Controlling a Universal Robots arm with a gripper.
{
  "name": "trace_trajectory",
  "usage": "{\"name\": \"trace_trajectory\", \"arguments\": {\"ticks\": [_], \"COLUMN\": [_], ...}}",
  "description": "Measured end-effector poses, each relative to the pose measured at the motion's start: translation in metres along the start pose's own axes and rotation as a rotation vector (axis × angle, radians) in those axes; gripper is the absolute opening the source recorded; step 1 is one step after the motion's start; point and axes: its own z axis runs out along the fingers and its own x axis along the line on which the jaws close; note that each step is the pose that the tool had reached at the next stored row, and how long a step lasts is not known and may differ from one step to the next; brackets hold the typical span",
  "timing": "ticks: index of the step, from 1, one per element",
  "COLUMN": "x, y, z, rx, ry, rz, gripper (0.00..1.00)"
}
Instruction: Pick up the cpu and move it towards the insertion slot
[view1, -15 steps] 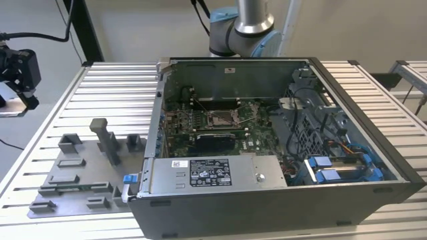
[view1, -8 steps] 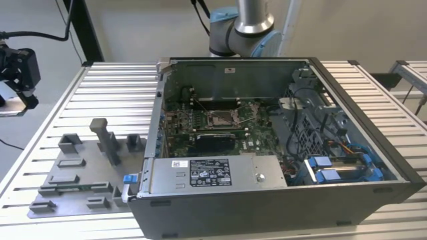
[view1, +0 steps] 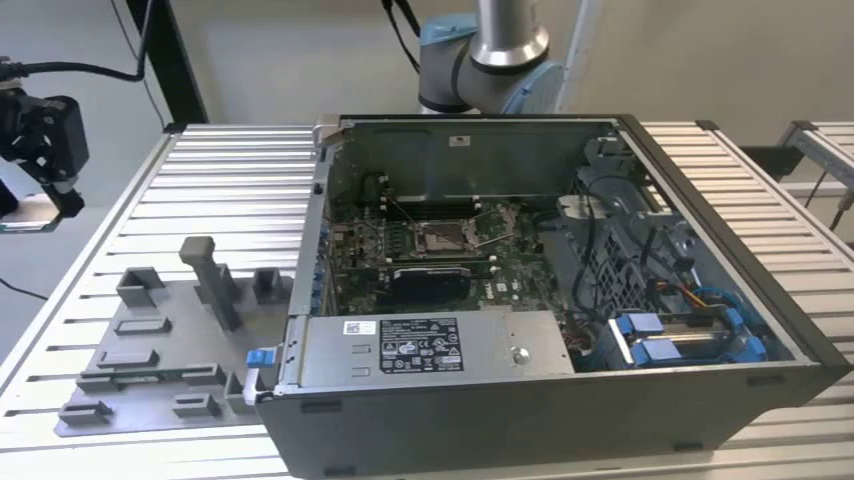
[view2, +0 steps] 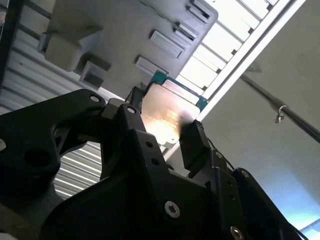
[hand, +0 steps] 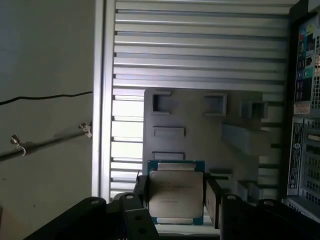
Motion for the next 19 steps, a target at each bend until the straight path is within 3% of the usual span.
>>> {"name": "trace_trajectory", "arguments": {"ticks": [19], "x": [-0.0457], "y": [-0.0010], "z": [-0.0003], "rx": [0.0000], "ry": [0.0000], "rz": [0.000], "gripper": [0.00]}}
